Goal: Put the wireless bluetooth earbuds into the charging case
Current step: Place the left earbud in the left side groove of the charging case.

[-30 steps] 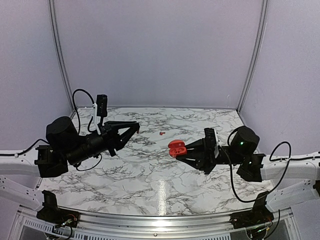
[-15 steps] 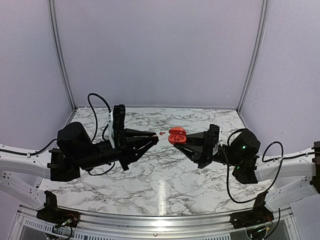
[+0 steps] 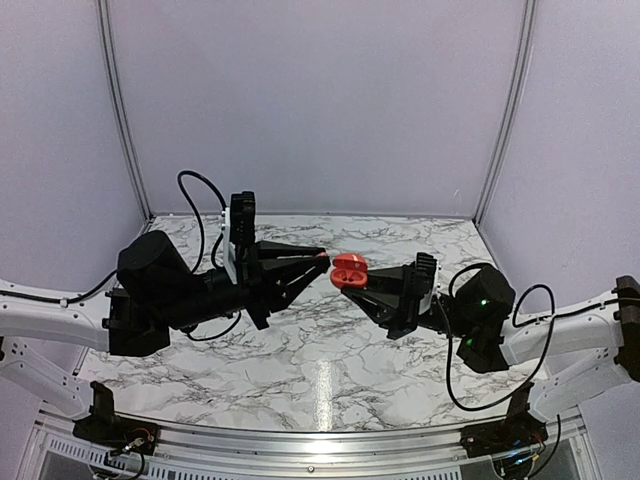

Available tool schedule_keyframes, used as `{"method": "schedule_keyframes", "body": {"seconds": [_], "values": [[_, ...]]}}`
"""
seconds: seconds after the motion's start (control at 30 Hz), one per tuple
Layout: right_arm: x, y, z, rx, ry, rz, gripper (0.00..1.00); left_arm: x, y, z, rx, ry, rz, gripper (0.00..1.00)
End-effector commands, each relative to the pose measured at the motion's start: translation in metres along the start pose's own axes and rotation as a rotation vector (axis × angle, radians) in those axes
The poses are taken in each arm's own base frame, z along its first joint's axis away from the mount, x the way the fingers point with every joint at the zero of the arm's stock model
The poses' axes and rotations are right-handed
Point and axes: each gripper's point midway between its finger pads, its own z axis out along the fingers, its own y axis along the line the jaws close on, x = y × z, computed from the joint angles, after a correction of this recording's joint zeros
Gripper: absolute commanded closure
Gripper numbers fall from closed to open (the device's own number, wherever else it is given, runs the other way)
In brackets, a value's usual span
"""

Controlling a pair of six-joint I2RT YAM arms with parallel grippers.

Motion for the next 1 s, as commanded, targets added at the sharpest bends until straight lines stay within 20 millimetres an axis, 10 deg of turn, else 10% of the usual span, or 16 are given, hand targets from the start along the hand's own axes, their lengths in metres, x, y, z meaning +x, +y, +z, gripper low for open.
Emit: {"method": "schedule_keyframes", "body": {"seconds": [0.0, 0.97], "values": [[-0.019, -0.009, 0.008, 0.052, -0.065, -0.002, 1.00, -0.020, -0.007, 0.009, 0.025, -0.073, 0.019, 1.00], [-0.044, -0.006, 0.013, 0.053, -0.159, 0.063, 1.00, 0.002, 0.005, 0.028, -0.022, -0.043, 0.001, 1.00]]}}
